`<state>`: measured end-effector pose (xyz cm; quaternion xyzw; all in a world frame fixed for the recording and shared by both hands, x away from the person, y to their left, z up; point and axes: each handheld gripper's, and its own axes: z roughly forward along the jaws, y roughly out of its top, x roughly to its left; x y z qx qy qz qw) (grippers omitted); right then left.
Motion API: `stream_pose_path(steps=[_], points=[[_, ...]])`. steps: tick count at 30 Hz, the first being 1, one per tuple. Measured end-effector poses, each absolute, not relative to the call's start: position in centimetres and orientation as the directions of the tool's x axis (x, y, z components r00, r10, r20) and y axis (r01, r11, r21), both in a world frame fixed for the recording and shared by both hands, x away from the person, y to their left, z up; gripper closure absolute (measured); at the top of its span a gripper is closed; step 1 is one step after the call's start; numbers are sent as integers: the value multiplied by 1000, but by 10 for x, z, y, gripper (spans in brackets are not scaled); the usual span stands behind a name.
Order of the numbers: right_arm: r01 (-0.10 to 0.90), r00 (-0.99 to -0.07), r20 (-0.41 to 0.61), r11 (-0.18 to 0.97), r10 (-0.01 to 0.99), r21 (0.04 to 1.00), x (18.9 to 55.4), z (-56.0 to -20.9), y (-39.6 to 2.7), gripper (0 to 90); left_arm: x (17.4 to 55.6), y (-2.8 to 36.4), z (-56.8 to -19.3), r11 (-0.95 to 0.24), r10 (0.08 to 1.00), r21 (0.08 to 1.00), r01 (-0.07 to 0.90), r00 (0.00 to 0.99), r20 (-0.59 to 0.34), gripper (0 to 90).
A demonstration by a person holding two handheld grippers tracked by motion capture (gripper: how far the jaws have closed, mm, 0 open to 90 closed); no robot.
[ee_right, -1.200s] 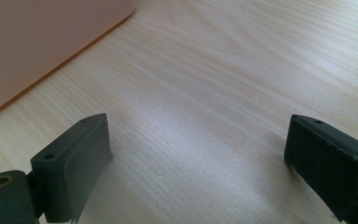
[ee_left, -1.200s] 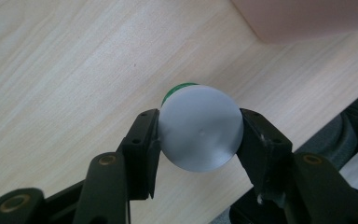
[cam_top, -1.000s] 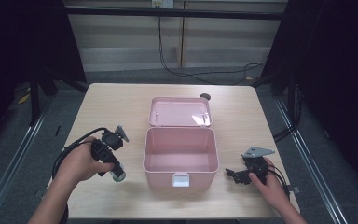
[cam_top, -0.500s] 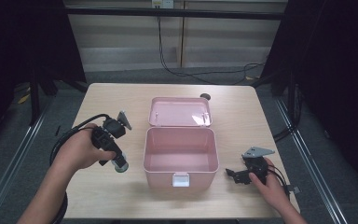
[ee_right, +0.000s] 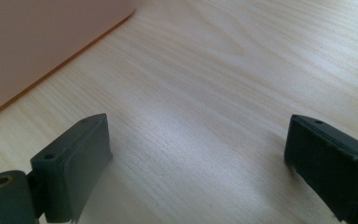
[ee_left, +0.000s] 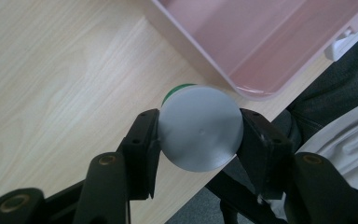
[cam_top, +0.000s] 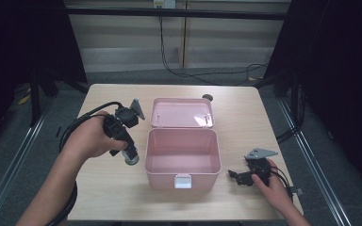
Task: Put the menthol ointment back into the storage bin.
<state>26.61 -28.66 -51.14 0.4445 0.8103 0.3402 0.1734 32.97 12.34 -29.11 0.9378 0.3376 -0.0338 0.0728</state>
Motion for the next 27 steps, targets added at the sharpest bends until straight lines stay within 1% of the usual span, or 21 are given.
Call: stream_pose_path(steps=[13,27], points=[[603,-545,21,375,838,704,266,-511,-287,66,338,88,-271,-786,596,124,606,795,-109,505],[603,-545,21,375,838,704,266,-511,-287,66,349,43,-283,-771,609,132,623,782,-129,504]])
